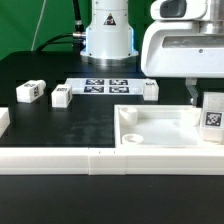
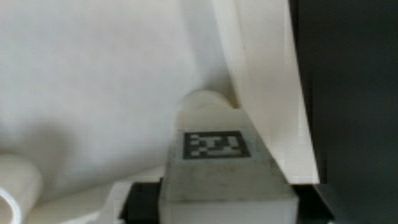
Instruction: Assemble one leg
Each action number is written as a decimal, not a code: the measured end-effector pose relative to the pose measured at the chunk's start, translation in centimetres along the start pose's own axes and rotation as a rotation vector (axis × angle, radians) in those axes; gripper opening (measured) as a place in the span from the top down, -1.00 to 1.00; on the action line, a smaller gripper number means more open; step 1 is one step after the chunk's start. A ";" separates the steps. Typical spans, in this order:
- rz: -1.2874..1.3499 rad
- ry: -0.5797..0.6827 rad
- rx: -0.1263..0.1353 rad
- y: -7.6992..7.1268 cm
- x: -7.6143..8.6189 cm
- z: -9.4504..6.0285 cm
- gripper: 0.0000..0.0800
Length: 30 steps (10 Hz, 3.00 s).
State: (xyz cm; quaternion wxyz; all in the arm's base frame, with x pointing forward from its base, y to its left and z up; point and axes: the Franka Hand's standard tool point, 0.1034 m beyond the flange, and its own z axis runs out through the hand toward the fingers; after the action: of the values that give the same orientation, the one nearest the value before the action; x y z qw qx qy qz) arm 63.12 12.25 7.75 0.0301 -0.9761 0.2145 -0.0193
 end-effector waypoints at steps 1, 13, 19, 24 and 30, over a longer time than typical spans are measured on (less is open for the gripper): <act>0.103 0.003 0.000 0.0 0.0 0.0 0.27; 0.912 0.008 0.044 0.0 0.1 0.2 -0.46; 0.242 -0.026 -0.004 -0.4 0.2 0.1 -0.62; -0.336 -0.056 -0.051 -0.5 0.9 0.5 -0.62; -0.489 -0.057 -0.049 -0.3 1.1 0.5 -0.16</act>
Offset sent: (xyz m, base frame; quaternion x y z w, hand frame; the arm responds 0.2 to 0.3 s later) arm -0.0058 -0.0005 -0.0086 0.0011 0.0265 0.2314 0.9725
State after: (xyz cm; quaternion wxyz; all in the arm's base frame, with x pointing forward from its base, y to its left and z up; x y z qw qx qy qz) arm 64.25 12.07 7.29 0.0068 -0.9995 -0.0287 0.0066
